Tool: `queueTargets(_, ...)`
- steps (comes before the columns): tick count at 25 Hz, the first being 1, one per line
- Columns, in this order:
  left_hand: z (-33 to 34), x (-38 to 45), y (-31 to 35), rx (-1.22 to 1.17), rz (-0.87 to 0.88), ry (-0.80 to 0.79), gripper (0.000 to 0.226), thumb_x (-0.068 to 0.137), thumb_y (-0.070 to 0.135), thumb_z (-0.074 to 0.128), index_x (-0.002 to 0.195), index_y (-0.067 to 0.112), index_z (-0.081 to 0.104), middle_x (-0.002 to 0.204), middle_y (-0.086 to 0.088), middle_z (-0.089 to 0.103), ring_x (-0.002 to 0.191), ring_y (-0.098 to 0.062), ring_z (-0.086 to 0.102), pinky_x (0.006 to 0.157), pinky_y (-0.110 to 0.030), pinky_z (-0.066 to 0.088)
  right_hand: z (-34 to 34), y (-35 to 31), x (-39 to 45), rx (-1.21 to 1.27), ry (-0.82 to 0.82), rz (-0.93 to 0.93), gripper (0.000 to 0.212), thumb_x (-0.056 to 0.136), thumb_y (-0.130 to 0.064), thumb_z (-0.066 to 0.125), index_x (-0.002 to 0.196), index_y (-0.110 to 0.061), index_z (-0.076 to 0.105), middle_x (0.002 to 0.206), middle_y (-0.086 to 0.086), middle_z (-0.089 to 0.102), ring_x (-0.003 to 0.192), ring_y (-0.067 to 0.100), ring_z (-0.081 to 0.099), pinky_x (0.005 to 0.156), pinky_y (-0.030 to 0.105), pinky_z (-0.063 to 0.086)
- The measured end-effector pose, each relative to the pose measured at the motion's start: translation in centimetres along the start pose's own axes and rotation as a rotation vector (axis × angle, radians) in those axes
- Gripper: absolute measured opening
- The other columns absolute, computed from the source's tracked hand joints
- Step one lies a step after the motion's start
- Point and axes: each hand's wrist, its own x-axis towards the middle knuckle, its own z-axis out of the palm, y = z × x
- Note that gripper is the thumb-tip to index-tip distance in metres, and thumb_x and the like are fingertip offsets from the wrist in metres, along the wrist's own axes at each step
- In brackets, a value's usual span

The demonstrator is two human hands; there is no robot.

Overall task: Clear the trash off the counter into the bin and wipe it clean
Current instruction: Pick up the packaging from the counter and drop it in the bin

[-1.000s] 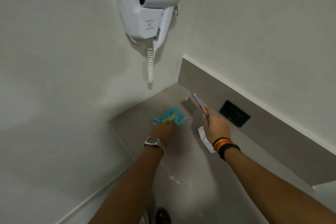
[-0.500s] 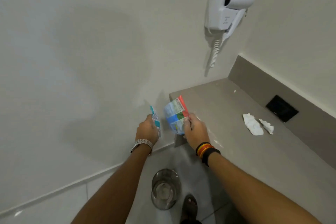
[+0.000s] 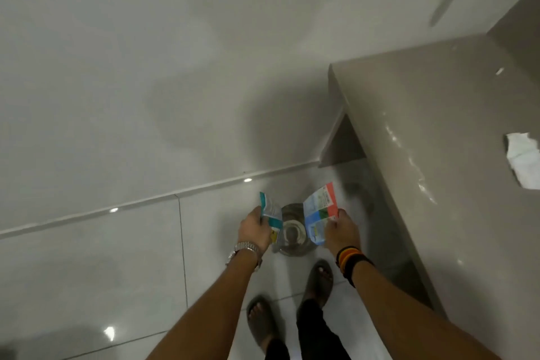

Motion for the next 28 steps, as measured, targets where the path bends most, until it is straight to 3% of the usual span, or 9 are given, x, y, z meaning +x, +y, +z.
queueTargets(3, 4.7, 4.3, -2.0, -0.076, -0.072, -0.032, 0.033, 0.102, 0.009, 0.044, 0.132, 0.010, 0.058, 0.124, -0.018, 0.068, 0.109, -0.034, 0.068, 0.088, -0.050, 0.062, 2.9, 4.8, 3.8, 0.000, -0.001, 0.085, 0.028, 0.098, -0.012, 0.041, 0.121, -0.011, 0.058, 0.118, 0.016, 0.069, 0.103, 0.035, 0.068, 0.087, 0.039, 0.059)
queueTargets(9, 15.2, 13.7, -9.6, 0.000, -0.131, -0.042, 0.037, 0.100, 0.014, 0.044, 0.134, 0.012, 0.060, 0.123, -0.016, 0.070, 0.107, -0.035, 0.068, 0.093, -0.045, 0.060, 10.4, 12.2, 12.6, -0.082, -0.044, 0.123, 0.035, 0.098, -0.012, 0.041, 0.130, -0.012, 0.055, 0.124, 0.019, 0.066, 0.109, 0.040, 0.065, 0.094, 0.046, 0.056)
queueTargets(12, 18.4, 16.7, -14.1, 0.112, -0.154, -0.043, 0.035, 0.100, 0.018, 0.045, 0.130, 0.012, 0.062, 0.122, -0.019, 0.070, 0.106, -0.038, 0.068, 0.093, -0.044, 0.058, 14.2, 14.6, 15.3, -0.175, -0.081, 0.092, 0.035, 0.097, -0.014, 0.042, 0.130, -0.014, 0.053, 0.121, 0.020, 0.067, 0.106, 0.041, 0.066, 0.089, 0.045, 0.057)
queueTargets(14, 19.7, 17.6, -16.4, 0.214, -0.117, -0.115, 0.039, 0.100, 0.023, 0.047, 0.137, 0.015, 0.057, 0.123, -0.019, 0.069, 0.108, -0.039, 0.067, 0.093, -0.049, 0.058, 16.1, 15.8, 16.1, -0.238, -0.173, 0.034, 0.034, 0.097, -0.019, 0.044, 0.129, -0.018, 0.054, 0.116, 0.017, 0.069, 0.102, 0.038, 0.067, 0.085, 0.041, 0.057)
queueTargets(16, 19.9, 17.5, -17.5, 0.351, -0.071, -0.183, 0.048, 0.099, 0.027, 0.048, 0.146, 0.018, 0.045, 0.126, -0.019, 0.068, 0.109, -0.038, 0.067, 0.093, -0.049, 0.058, 16.8, 16.4, 15.9, -0.274, -0.280, -0.007, 0.039, 0.094, -0.025, 0.047, 0.132, -0.024, 0.052, 0.123, 0.011, 0.068, 0.106, 0.035, 0.066, 0.091, 0.046, 0.056)
queueTargets(20, 17.4, 14.2, -16.6, 0.508, 0.097, -0.171, 0.051, 0.099, 0.026, 0.044, 0.150, 0.018, 0.036, 0.134, -0.018, 0.062, 0.110, -0.036, 0.065, 0.091, -0.049, 0.058, 15.4, 15.5, 12.8, -0.352, -0.315, -0.049, 0.042, 0.093, -0.029, 0.046, 0.135, -0.029, 0.049, 0.122, 0.009, 0.068, 0.107, 0.034, 0.066, 0.090, 0.048, 0.057)
queueTargets(22, 15.0, 12.3, -15.1, 0.636, 0.225, -0.152, 0.058, 0.098, 0.027, 0.045, 0.152, 0.017, 0.028, 0.153, -0.014, 0.042, 0.135, -0.035, 0.048, 0.108, -0.050, 0.049, 14.1, 13.7, 11.1, -0.430, -0.291, -0.132, 0.045, 0.096, -0.025, 0.042, 0.141, -0.026, 0.044, 0.135, 0.007, 0.061, 0.116, 0.031, 0.063, 0.094, 0.046, 0.056)
queueTargets(24, 12.2, 10.3, -12.7, 0.780, 0.352, -0.113, 0.068, 0.098, 0.030, 0.047, 0.157, 0.017, 0.016, 0.165, -0.014, 0.019, 0.153, -0.036, 0.020, 0.124, -0.052, 0.028, 12.3, 11.2, 9.1, -0.515, -0.247, -0.285, 0.051, 0.097, -0.021, 0.045, 0.148, -0.021, 0.037, 0.156, 0.006, 0.040, 0.140, 0.028, 0.044, 0.110, 0.043, 0.045)
queueTargets(28, 5.9, 5.2, -4.5, 0.882, 0.552, -0.015, 0.078, 0.101, 0.036, 0.045, 0.159, 0.019, -0.004, 0.169, -0.012, -0.010, 0.156, -0.032, -0.009, 0.128, -0.052, 0.007, 6.8, 3.8, 3.3, -0.715, -0.054, -0.573, 0.075, 0.091, -0.025, 0.057, 0.156, -0.014, 0.019, 0.166, 0.014, 0.008, 0.154, 0.031, 0.005, 0.123, 0.053, 0.016)
